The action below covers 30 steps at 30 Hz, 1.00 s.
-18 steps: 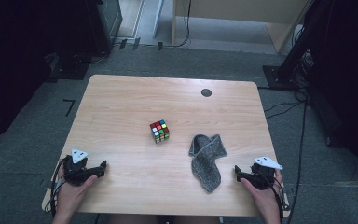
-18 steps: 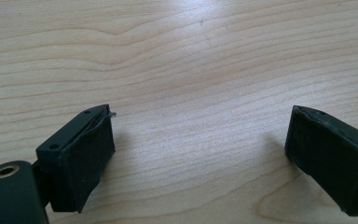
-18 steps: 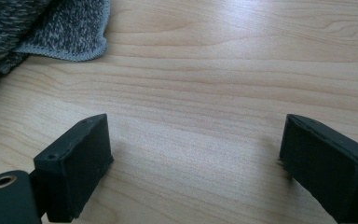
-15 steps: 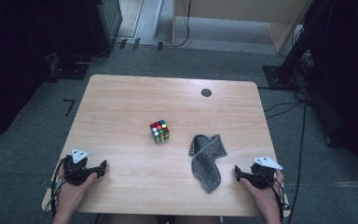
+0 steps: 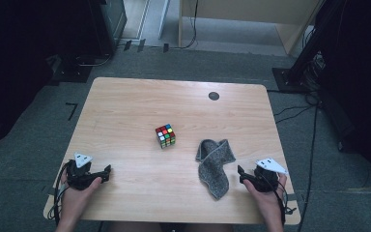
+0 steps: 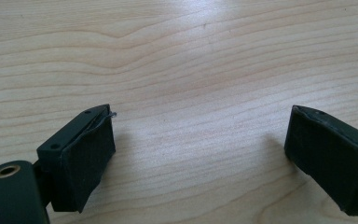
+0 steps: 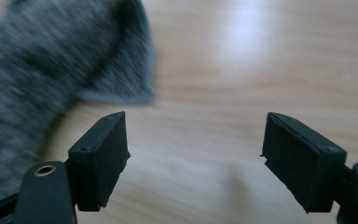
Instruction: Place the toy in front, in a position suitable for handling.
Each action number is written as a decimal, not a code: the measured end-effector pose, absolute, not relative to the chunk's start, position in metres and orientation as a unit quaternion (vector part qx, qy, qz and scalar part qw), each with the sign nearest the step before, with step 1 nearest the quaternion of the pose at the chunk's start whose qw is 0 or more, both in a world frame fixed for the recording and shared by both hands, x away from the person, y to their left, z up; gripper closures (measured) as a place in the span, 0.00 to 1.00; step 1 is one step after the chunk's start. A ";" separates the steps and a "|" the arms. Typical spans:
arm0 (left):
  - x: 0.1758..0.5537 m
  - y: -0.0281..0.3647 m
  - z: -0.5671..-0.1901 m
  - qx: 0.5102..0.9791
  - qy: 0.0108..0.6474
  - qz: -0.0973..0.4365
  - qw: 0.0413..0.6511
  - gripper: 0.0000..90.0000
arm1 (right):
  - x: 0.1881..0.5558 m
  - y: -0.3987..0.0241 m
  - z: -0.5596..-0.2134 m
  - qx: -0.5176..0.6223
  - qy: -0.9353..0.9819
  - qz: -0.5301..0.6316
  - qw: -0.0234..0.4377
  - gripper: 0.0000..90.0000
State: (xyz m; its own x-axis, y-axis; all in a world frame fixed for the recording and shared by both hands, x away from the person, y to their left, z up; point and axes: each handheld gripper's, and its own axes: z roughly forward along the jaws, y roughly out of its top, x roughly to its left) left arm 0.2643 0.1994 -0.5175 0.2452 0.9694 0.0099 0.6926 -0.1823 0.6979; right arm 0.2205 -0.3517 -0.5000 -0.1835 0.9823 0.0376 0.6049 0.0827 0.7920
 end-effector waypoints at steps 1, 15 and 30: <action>0.265 0.199 -0.518 0.731 0.569 0.236 0.294 0.09 | 0.220 -0.345 -0.497 0.575 0.683 0.362 0.269 0.26; 0.271 0.156 -0.507 0.736 0.566 0.211 0.304 0.15 | 0.225 -0.269 -0.500 0.527 0.707 0.415 0.224 0.54; 0.294 0.057 -0.500 0.772 0.504 0.180 0.342 0.15 | 0.232 -0.265 -0.522 0.526 0.726 0.397 0.199 0.61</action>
State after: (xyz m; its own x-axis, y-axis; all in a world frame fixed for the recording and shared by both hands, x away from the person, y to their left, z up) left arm 0.2937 0.0567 -0.5004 0.4268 0.9019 -0.0670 0.6558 -0.2576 0.7096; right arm 0.2315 -0.2652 -0.5215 -0.3678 0.9210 0.1283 0.6049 0.1322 0.7853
